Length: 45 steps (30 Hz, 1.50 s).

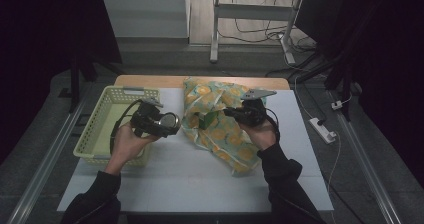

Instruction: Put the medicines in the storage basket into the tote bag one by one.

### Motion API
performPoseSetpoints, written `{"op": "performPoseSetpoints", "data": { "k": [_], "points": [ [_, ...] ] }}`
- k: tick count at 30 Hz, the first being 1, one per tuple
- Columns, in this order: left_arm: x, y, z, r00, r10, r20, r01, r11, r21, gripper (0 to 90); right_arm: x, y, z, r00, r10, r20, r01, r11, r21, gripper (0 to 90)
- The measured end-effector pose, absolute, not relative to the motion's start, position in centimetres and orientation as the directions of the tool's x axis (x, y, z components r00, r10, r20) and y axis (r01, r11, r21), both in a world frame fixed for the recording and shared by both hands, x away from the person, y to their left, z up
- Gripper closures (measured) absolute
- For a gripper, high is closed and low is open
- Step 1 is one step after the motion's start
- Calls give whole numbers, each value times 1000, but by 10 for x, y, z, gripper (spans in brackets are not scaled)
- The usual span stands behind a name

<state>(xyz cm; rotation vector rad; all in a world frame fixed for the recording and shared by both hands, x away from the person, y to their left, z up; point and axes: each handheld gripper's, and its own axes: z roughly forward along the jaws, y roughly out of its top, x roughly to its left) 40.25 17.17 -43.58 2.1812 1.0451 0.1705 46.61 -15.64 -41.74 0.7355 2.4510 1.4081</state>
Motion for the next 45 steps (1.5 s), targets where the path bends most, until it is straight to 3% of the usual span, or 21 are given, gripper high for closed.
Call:
{"op": "performPoseSetpoints", "data": {
  "k": [29, 45],
  "points": [
    [429, 72, -461, 768, 621, -158, 563, -536, 630, 208, 468, -160, -417, -847, 528, 53, 311, 412, 857, 894],
    [458, 42, -480, 762, 631, -144, 566, -542, 621, 207, 468, -161, -416, -846, 531, 50, 309, 412, 857, 894]
  ]
}}
